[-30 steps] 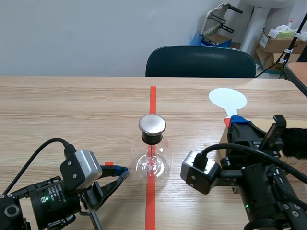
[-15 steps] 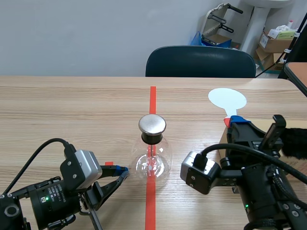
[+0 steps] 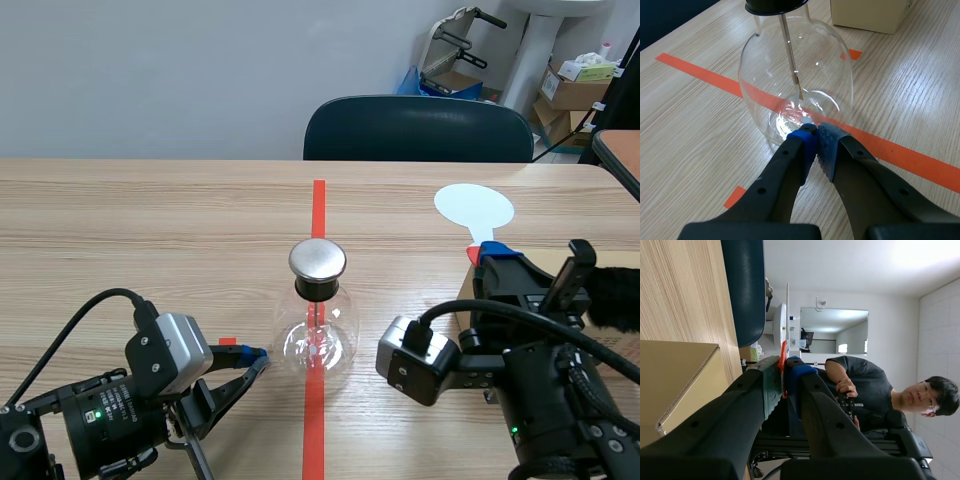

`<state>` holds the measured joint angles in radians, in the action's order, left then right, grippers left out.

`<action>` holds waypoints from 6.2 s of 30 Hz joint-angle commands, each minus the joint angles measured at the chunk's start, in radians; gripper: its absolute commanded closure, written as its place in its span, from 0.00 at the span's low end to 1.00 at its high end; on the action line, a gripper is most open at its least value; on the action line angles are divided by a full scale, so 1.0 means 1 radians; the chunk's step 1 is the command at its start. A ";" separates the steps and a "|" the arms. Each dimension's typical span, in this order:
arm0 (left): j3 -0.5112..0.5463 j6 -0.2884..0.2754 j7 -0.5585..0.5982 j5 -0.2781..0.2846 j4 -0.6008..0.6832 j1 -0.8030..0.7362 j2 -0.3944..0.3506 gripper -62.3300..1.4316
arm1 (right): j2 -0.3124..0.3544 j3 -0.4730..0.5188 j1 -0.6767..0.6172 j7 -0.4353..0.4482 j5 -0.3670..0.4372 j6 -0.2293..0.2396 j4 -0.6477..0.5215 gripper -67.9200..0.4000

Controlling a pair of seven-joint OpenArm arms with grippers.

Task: Do the electroscope experiment

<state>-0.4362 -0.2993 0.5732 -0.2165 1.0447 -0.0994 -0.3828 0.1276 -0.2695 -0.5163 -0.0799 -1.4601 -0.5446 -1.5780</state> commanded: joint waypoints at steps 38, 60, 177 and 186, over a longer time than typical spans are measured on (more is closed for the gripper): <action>0.002 0.000 0.014 0.010 0.016 0.009 0.006 0.91 | 0.017 0.001 -0.002 0.504 -0.001 -0.012 -0.022 0.97; 0.002 0.000 0.014 0.010 0.016 0.008 0.006 0.91 | 0.016 0.001 -0.002 0.600 -0.001 -0.013 -0.022 0.97; 0.002 0.001 0.010 0.010 0.016 0.008 0.005 0.91 | 0.016 0.001 -0.002 0.201 -0.001 -0.004 -0.022 0.97; 0.002 0.001 0.010 0.010 0.016 0.008 0.005 0.91 | 0.016 0.001 -0.002 -0.003 -0.001 -0.005 -0.022 0.97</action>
<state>-0.4362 -0.2993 0.5728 -0.2165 1.0447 -0.0994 -0.3828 0.1303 -0.2703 -0.5163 -0.0772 -1.4601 -0.5377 -1.5784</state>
